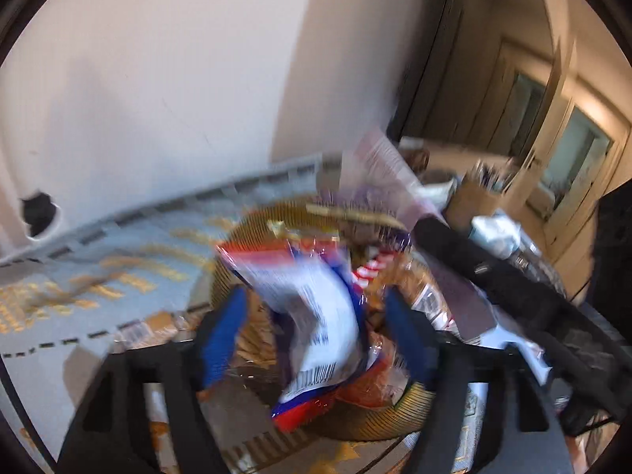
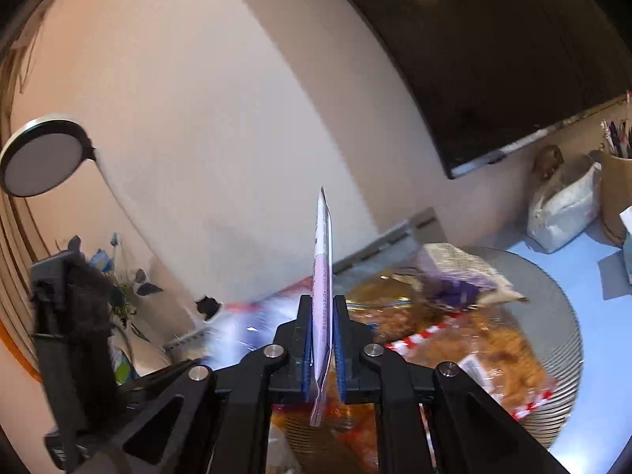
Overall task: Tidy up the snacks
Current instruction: 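Carry both held snacks over the amber bowl and release them inside, then withdraw both open tools from the bowl toward the two bagged pastries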
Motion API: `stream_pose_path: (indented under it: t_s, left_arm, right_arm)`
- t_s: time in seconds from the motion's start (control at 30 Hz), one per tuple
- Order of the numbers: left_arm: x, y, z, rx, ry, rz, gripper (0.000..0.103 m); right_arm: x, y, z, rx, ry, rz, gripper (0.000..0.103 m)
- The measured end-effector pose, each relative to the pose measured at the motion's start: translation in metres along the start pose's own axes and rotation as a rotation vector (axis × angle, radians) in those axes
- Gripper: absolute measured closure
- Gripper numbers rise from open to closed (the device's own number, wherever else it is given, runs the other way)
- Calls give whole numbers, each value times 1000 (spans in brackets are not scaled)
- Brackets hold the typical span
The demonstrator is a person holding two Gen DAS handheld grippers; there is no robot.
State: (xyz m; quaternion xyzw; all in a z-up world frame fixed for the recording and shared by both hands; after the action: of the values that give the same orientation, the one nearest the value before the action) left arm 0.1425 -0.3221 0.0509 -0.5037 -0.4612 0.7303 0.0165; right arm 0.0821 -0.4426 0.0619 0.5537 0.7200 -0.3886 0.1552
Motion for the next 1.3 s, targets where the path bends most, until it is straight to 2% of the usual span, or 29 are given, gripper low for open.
stream_pose_path:
  t_s: [0.03, 0.07, 0.17, 0.43, 0.6, 0.73, 0.9, 1.07, 1.23, 1.3]
  left_arm:
    - [1, 5, -1, -4, -7, -16, 13]
    - [4, 10, -3, -9, -20, -32, 13]
    - [5, 17, -16, -9, -76, -45, 13]
    - [8, 4, -43, -55, -109, -30, 13]
    - [7, -16, -69, -189, -61, -32, 13]
    - [12, -36, -101, -234, -88, 3, 13]
    - [40, -41, -147, -334, -92, 5, 13]
    - [71, -23, -171, -291, -55, -49, 13]
    - [95, -8, -178, -261, -24, -81, 13]
    - [97, -6, -176, -232, -21, -71, 13]
  right_arm:
    - [-3, -2, 5, 11, 10, 6, 36]
    - [-5, -4, 8, 7, 26, 15, 1]
    - [-12, -15, 17, -65, 97, 41, 0]
    - [-9, -4, 25, -67, 169, 15, 0]
    - [-5, -3, 11, -50, 106, 30, 0]
    - [2, -2, -9, -64, 58, 33, 0]
    - [25, 3, -50, -107, -11, 10, 0]
    - [67, 13, -96, -184, -66, -43, 0]
    - [117, 26, -105, -158, -52, -119, 0]
    - [135, 28, -98, -127, -24, -143, 0]
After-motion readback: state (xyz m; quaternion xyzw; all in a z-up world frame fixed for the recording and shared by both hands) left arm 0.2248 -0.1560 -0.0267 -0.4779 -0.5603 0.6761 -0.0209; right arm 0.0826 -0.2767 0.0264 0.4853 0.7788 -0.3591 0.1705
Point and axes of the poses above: each gripper's, at about its wrist camera, not at the fingertips, and y roughly the way its jaws point, z to its right, x to its underside, the point moved 7 cm from there along y, roughly the way its jaws point, and after that the axes turned 12 degrees about y, right-handed, at the moved point
